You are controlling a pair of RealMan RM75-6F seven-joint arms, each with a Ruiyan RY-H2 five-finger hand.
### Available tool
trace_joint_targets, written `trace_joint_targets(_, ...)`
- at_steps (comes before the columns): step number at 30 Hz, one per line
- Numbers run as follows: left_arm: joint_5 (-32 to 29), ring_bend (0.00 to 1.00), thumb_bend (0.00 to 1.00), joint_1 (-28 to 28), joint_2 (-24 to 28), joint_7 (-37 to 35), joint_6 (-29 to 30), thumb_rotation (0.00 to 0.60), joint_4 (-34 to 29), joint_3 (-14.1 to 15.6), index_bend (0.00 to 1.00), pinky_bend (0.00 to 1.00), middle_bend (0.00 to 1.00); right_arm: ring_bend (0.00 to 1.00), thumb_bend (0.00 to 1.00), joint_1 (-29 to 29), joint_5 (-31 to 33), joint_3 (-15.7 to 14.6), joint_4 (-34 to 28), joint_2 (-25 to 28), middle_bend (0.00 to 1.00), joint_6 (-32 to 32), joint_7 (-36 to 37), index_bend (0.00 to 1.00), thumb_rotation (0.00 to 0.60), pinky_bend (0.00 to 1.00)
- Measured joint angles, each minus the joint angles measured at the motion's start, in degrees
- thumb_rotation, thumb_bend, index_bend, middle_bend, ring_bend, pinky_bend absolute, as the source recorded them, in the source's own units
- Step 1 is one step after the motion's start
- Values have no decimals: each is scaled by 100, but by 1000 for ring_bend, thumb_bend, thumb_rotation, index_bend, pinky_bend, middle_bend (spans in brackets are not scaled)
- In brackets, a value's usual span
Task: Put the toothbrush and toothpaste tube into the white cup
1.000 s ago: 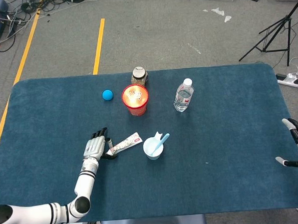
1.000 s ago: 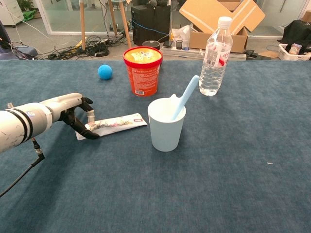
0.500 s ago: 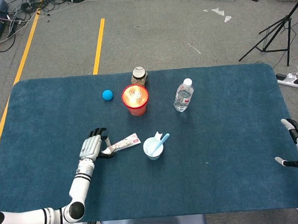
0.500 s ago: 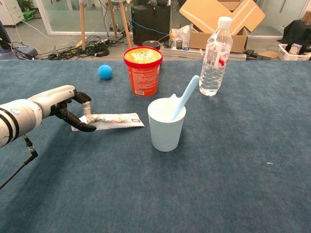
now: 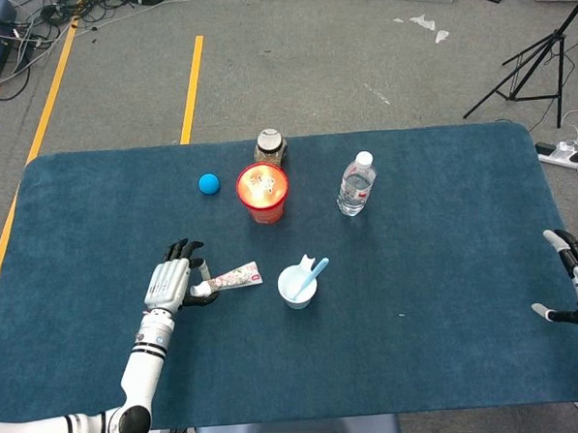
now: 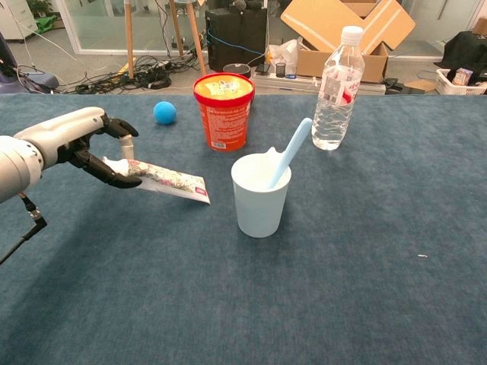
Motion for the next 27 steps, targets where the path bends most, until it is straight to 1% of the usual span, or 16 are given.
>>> trace_joint_targets(13, 735, 44, 511, 218, 395, 20, 379, 600, -614, 15, 862, 12, 180, 133, 0, 8, 12, -1, -1, -5, 96, -13, -18, 56, 600, 576)
trace_joint_targets(27, 1110, 45, 511, 386, 803, 82, 554, 600, -1113, -9, 866, 13, 186, 133, 0, 6, 14, 0, 3, 2, 96, -9, -7, 56, 600, 576)
